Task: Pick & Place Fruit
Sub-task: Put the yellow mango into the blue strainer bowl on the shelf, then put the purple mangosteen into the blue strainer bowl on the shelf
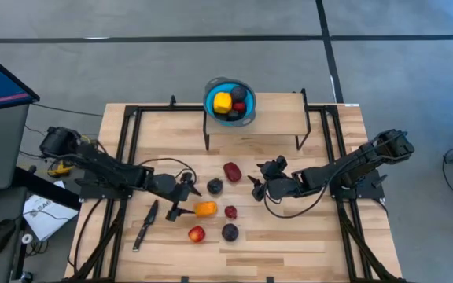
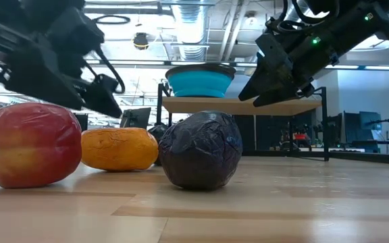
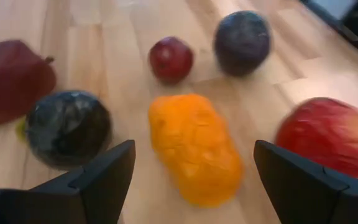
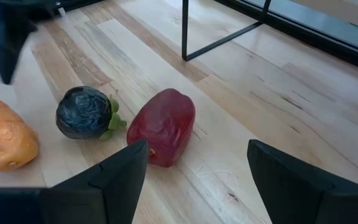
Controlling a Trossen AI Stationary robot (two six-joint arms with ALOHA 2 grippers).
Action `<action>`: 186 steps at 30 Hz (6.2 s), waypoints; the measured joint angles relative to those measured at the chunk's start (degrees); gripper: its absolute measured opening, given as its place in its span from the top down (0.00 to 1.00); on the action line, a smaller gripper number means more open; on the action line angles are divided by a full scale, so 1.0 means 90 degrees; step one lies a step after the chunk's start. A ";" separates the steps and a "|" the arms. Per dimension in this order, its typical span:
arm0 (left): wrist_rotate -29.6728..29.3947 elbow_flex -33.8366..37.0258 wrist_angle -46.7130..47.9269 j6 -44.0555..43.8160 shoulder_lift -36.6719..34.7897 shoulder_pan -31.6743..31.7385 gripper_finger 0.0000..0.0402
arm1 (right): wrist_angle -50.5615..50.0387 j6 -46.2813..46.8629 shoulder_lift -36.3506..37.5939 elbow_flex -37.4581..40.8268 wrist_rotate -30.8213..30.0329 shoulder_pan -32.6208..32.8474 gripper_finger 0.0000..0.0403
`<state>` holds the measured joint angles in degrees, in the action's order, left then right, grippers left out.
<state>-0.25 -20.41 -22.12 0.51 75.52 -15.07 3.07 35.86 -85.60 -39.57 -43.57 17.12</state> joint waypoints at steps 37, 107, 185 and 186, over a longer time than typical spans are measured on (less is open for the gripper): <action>-0.0160 -0.0004 -0.1647 -0.0449 0.1657 -0.0104 0.48 | -0.0002 -0.0036 0.0000 0.0000 0.0002 0.0005 0.33; 0.0483 -0.4939 0.1280 0.2187 0.1652 0.4595 0.31 | 0.0049 -0.0034 0.0000 0.0002 0.0003 -0.0156 0.33; -0.1004 -0.1293 -0.0430 -0.2070 0.2157 0.1294 0.29 | 0.1858 -0.1044 -0.1280 -0.0226 0.0017 0.0012 0.33; -0.1007 -0.1296 -0.0409 -0.2101 0.2155 0.1294 0.30 | 0.1855 -0.1043 -0.1280 -0.0226 0.0017 0.0012 0.33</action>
<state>-9.31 -32.08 -25.80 -18.39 94.91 -3.42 19.77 26.47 -97.12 -41.60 -43.42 17.23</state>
